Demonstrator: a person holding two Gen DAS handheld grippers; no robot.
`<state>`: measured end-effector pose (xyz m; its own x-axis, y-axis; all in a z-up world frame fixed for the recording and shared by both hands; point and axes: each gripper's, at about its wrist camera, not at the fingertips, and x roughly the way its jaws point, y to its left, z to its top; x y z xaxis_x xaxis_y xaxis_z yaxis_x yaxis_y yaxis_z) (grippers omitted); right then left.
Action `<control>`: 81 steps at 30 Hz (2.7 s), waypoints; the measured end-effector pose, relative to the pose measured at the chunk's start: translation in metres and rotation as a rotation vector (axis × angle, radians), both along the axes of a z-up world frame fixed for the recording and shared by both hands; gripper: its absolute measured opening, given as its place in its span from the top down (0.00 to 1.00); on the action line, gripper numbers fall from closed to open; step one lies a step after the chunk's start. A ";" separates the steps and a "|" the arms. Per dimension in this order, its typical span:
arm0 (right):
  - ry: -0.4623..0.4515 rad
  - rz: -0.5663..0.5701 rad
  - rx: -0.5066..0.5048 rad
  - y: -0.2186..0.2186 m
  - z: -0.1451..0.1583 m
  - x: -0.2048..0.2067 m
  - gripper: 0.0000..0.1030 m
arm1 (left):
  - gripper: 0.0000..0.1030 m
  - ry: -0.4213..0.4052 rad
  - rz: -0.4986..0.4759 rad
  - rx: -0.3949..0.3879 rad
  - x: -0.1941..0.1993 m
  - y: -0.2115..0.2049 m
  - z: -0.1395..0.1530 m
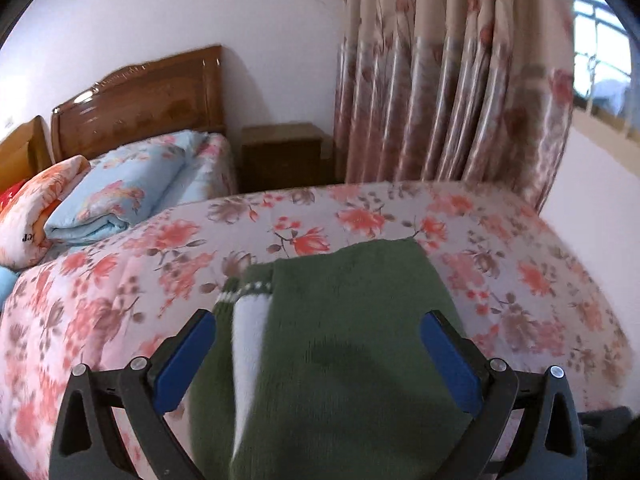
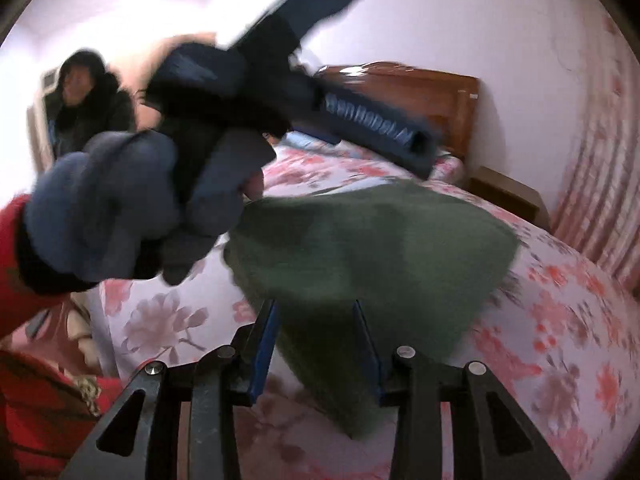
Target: Fold small clothes
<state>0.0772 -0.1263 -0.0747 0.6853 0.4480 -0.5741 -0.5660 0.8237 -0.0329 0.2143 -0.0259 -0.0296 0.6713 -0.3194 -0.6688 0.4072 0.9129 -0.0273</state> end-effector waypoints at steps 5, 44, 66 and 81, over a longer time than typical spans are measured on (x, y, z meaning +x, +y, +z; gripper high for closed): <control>0.017 -0.145 0.131 -0.047 0.005 0.006 0.62 | 0.00 0.171 0.144 -0.001 0.040 0.019 -0.058; 0.254 -0.046 -0.223 0.060 0.012 0.249 0.68 | 0.00 -0.046 0.411 -0.408 -0.022 0.107 -0.065; 0.231 -0.157 0.062 -0.010 0.031 0.156 0.71 | 0.00 -0.201 0.377 -0.425 -0.049 0.103 -0.045; 0.172 -0.195 -0.144 0.009 -0.001 0.069 0.69 | 0.00 -0.108 0.335 0.004 -0.073 0.059 -0.059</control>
